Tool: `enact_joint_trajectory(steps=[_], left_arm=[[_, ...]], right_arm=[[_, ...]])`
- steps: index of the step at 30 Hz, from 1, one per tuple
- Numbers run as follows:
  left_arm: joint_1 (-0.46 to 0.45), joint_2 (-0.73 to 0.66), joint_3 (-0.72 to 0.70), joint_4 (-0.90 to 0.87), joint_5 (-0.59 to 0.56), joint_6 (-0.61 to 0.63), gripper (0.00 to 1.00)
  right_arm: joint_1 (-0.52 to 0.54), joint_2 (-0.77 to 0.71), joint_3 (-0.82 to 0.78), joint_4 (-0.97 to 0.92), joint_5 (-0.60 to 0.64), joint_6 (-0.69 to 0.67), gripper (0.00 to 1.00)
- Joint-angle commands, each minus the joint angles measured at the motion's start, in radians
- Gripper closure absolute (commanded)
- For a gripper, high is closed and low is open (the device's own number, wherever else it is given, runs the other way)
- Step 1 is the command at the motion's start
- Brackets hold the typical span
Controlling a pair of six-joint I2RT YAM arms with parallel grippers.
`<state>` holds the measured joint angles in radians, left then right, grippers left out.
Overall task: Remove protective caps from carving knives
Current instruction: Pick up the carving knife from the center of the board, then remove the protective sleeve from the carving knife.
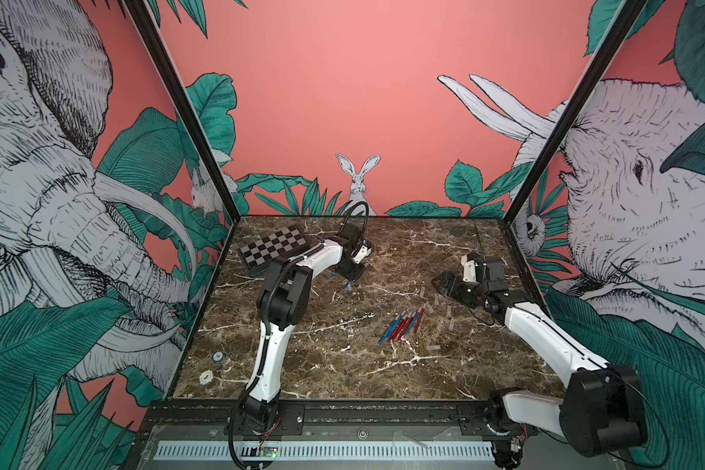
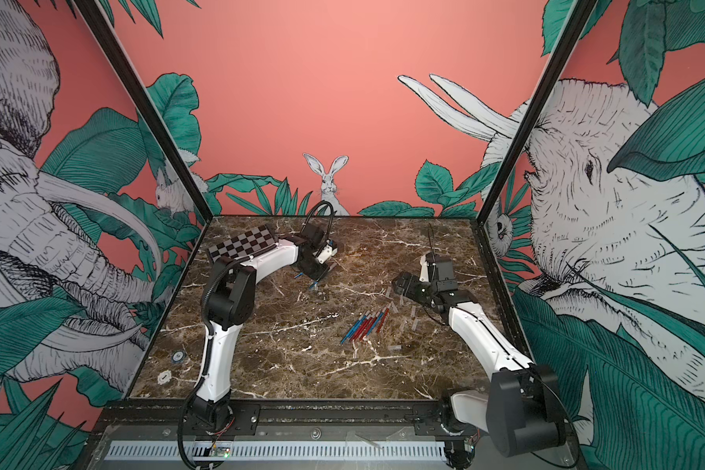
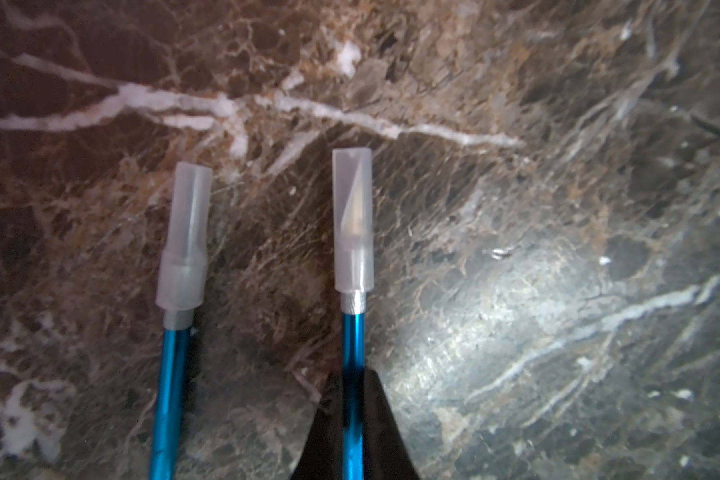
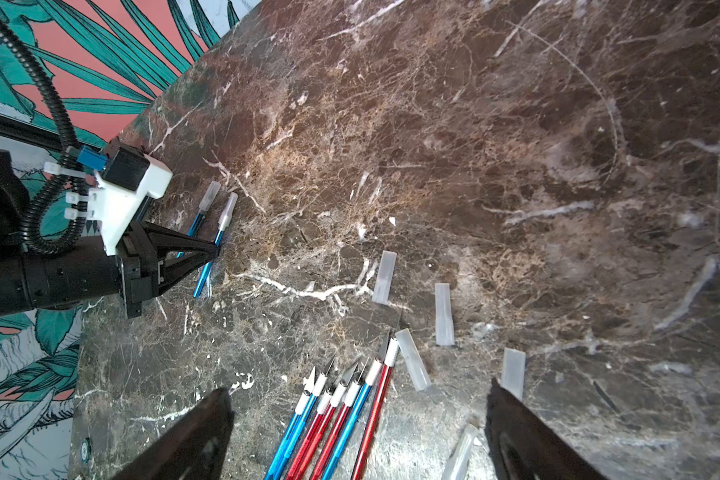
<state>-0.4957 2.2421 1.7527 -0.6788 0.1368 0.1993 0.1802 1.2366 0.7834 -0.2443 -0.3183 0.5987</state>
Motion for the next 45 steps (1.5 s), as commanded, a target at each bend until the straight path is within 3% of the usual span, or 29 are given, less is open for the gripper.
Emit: enact_joint_trajectory(steps=[1, 10, 21, 31, 45], left_arm=[[-0.016, -0.022, -0.043, -0.096, 0.016, -0.004, 0.93], [-0.063, -0.179, -0.080, -0.075, 0.181, -0.063, 0.94], [-0.115, -0.308, -0.214, 0.114, 0.423, -0.268, 0.92], [-0.148, -0.329, -0.225, 0.124, 0.442, -0.292, 0.92], [-0.162, -0.348, -0.231, 0.120, 0.443, -0.292, 0.92]], right_arm=[[-0.004, -0.012, 0.000, 0.024, -0.002, 0.001, 0.08], [0.001, 0.041, -0.011, 0.131, -0.094, 0.061, 0.13], [0.143, 0.204, 0.044, 0.281, -0.107, 0.131, 0.20], [0.255, 0.319, 0.125, 0.412, -0.072, 0.228, 0.30], [0.261, 0.432, 0.178, 0.463, -0.028, 0.313, 0.54]])
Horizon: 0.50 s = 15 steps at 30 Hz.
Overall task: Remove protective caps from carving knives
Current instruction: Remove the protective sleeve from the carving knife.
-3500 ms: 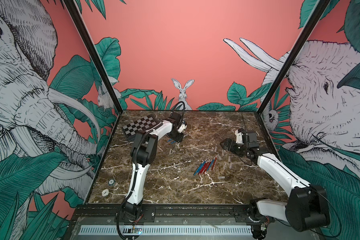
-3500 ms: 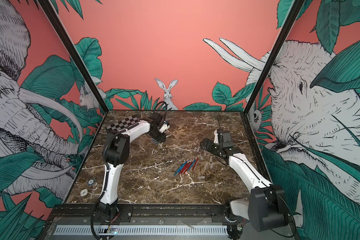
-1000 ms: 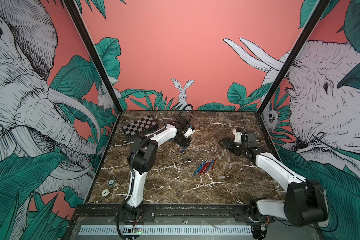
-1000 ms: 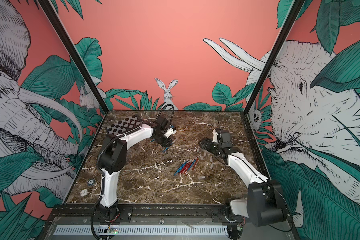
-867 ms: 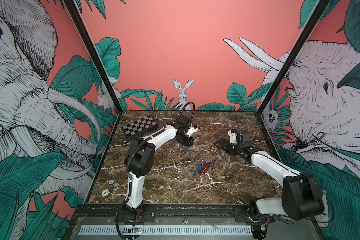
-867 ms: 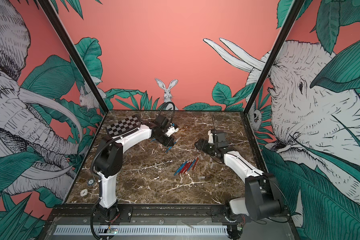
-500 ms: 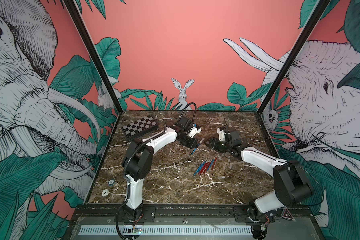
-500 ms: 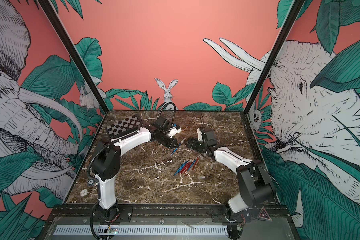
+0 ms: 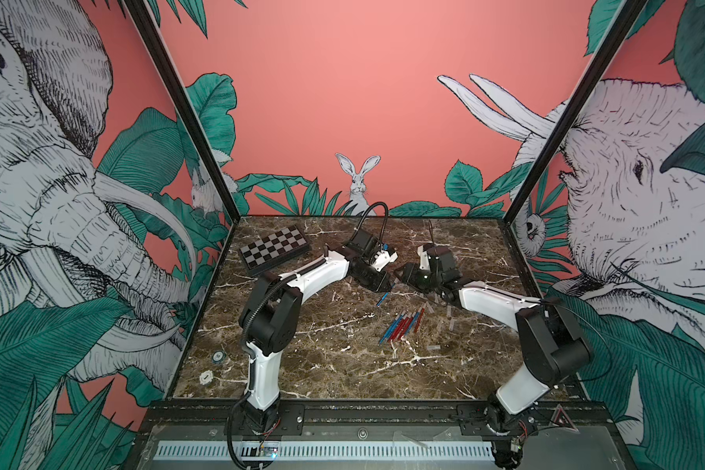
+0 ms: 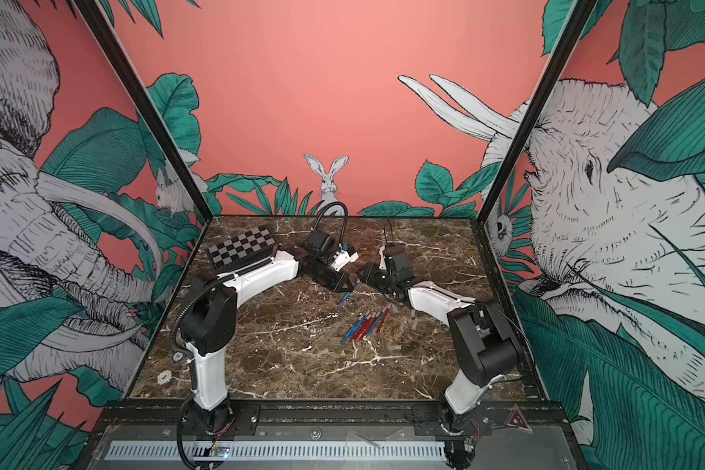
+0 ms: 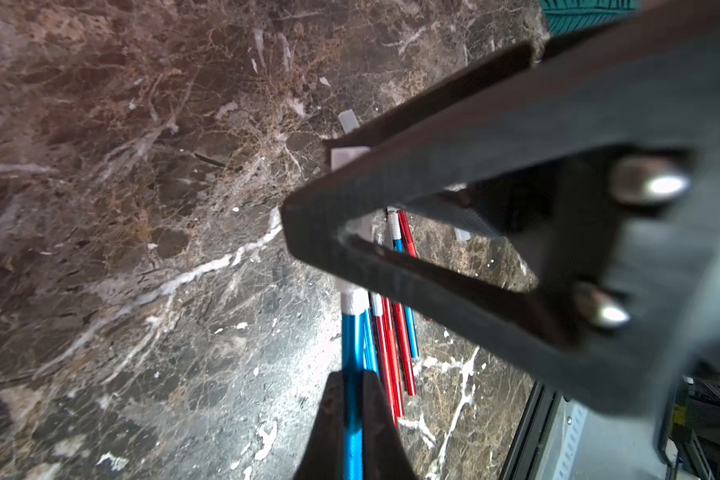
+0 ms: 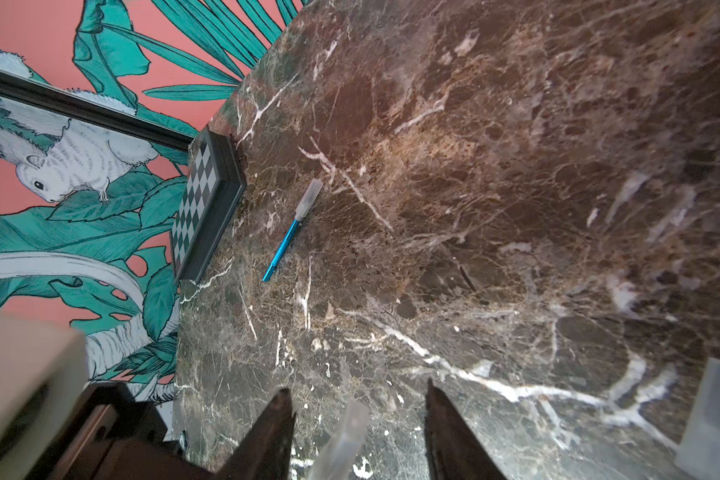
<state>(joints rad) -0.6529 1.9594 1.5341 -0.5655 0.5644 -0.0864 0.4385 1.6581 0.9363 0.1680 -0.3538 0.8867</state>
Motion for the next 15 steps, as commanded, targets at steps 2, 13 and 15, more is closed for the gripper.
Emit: enact_joint_trajectory(steps=[2, 13, 15], left_arm=[[-0.005, -0.063, -0.012, 0.007, 0.016, -0.006, 0.92], [-0.011, -0.037, -0.006, -0.004, 0.013, 0.011, 0.92], [-0.011, -0.034, -0.006, -0.011, 0.006, 0.016, 0.94]], right_arm=[[0.002, 0.015, 0.024, 0.064, 0.006, 0.033, 0.58], [0.005, 0.035, 0.031, 0.084, 0.013, 0.055, 0.83], [0.003, 0.032, 0.033, 0.084, 0.021, 0.059, 0.86]])
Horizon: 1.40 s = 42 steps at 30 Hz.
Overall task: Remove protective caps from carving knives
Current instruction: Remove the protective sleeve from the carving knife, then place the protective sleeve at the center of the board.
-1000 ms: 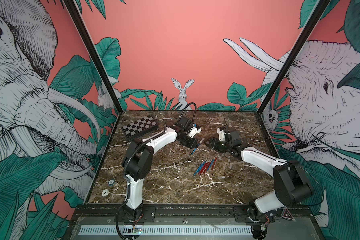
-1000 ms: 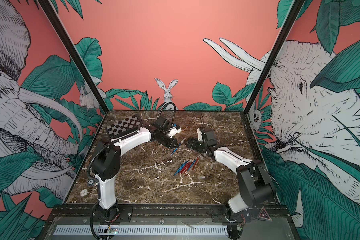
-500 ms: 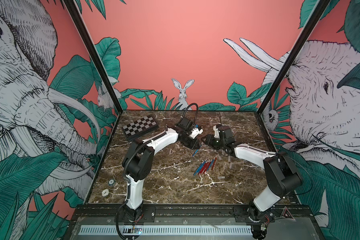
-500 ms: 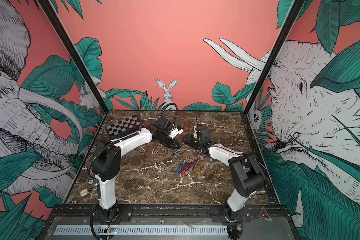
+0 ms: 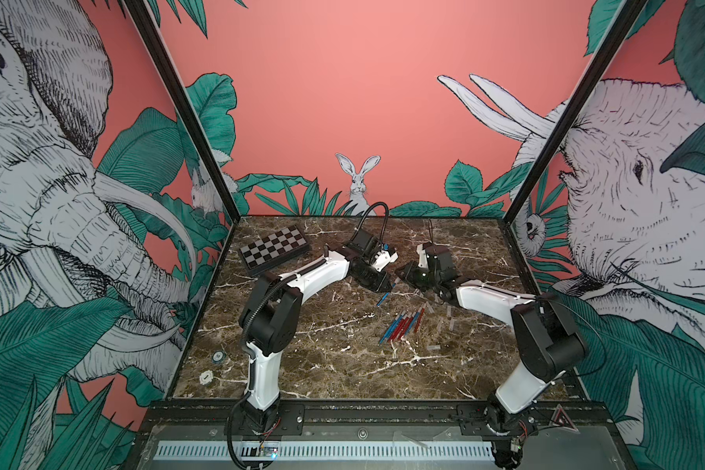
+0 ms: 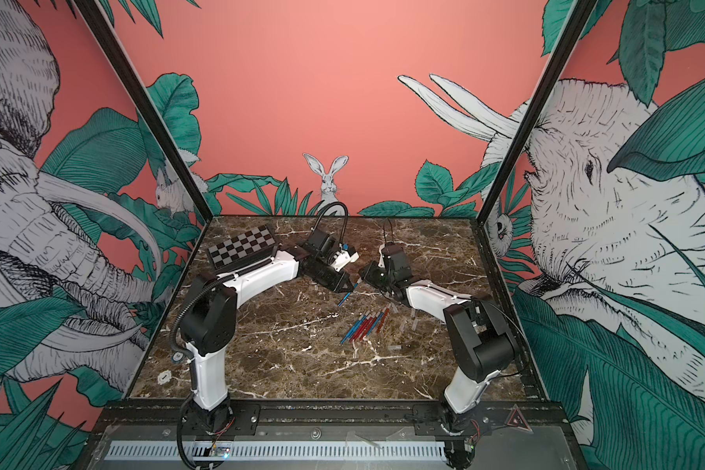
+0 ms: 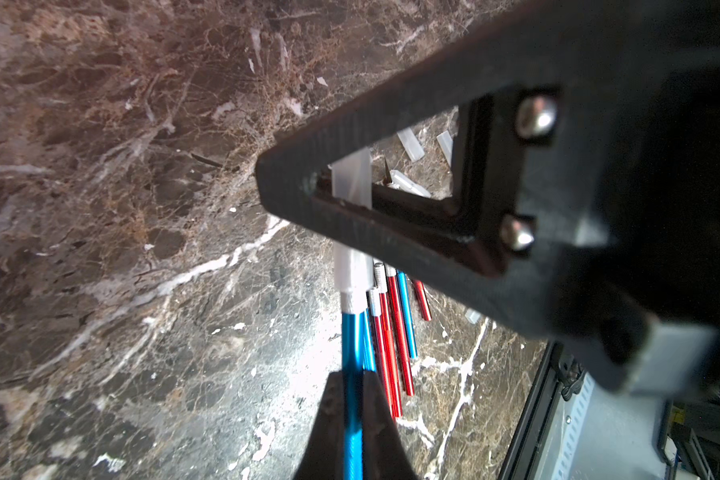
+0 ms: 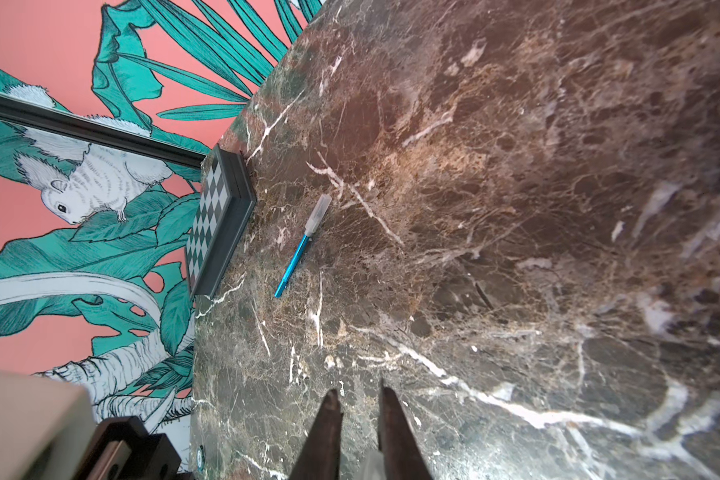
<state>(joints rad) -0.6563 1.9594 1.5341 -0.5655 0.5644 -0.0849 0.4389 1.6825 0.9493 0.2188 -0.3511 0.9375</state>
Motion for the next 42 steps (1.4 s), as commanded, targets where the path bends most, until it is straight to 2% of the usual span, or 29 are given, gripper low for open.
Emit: enact_joint_trajectory(steps=[1, 8, 14, 29, 33, 42], left_arm=[[-0.009, -0.034, -0.009, -0.013, 0.005, 0.018, 0.95], [-0.016, -0.030, -0.026, -0.049, -0.025, 0.047, 1.00], [-0.023, -0.037, -0.049, -0.065, -0.035, 0.062, 1.00], [-0.039, -0.040, -0.069, -0.106, -0.042, 0.093, 1.00], [-0.074, -0.046, -0.083, -0.115, -0.043, 0.099, 1.00], [-0.075, -0.062, -0.086, -0.102, -0.046, 0.089, 1.00]], right_arm=[[0.003, 0.007, 0.022, 0.031, 0.025, 0.010, 0.86], [0.003, -0.002, 0.023, 0.018, 0.067, 0.011, 0.95], [0.002, -0.006, 0.020, 0.019, 0.104, 0.028, 0.99], [-0.070, -0.041, -0.016, 0.044, 0.170, 0.079, 1.00], [-0.094, -0.047, -0.029, 0.050, 0.169, 0.083, 1.00], [-0.126, -0.074, -0.070, 0.006, 0.171, 0.038, 1.00]])
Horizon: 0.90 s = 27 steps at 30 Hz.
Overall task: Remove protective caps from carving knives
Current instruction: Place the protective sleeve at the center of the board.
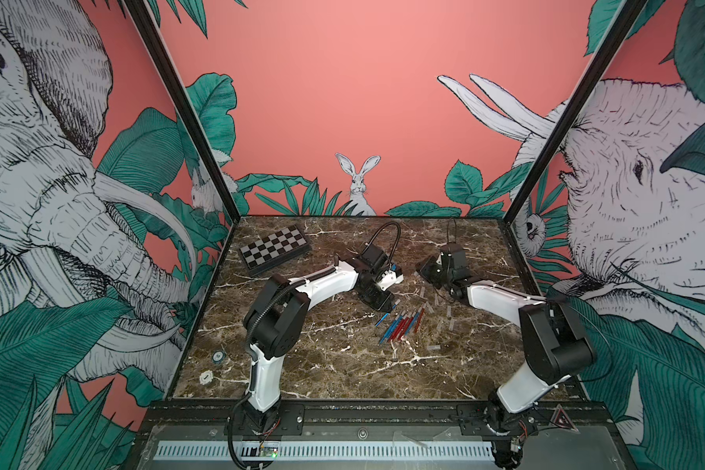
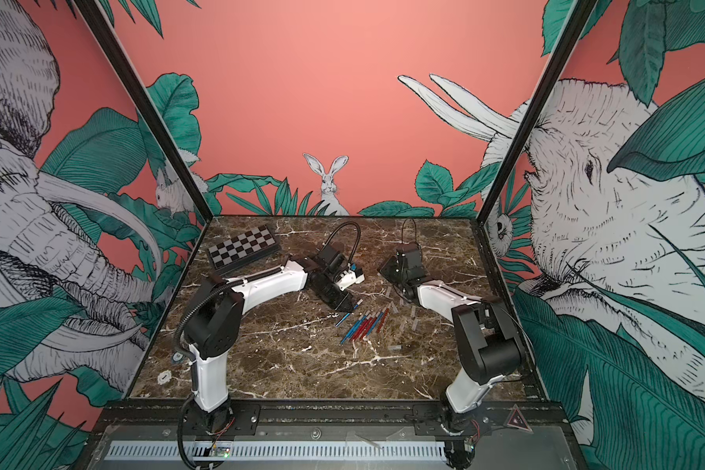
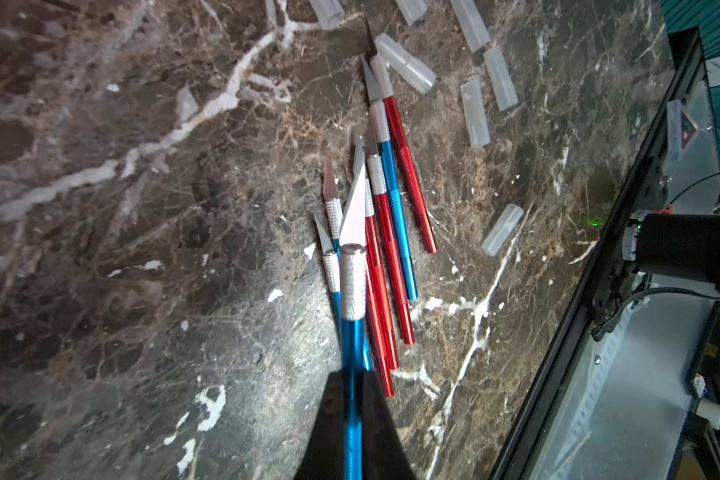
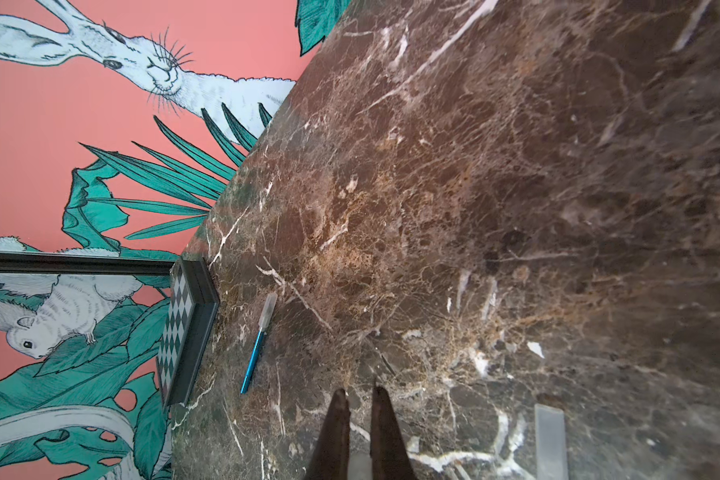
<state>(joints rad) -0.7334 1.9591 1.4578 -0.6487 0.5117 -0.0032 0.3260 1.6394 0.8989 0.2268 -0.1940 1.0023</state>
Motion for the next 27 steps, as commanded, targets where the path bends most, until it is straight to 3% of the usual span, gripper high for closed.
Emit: enact_joint_trajectory(steps=[1, 8, 21, 27], left_arm=[[0.002, -0.061, -0.008, -0.018, 0.006, 0.006, 1.00], [0.003, -0.060, -0.001, -0.021, -0.007, 0.005, 1.00], [0.017, -0.050, -0.019, 0.006, -0.084, -0.045, 1.00], [0.026, -0.026, -0.022, 0.019, -0.101, -0.078, 1.00]], right_arm=[[-0.020, -0.031, -0.025, -0.012, 0.013, -0.034, 1.00], [-0.084, -0.105, -0.049, -0.131, -0.029, -0.123, 0.99], [-0.222, -0.068, 0.040, -0.446, -0.133, -0.378, 0.98], [-0.257, -0.022, 0.036, -0.481, -0.150, -0.422, 0.98]])
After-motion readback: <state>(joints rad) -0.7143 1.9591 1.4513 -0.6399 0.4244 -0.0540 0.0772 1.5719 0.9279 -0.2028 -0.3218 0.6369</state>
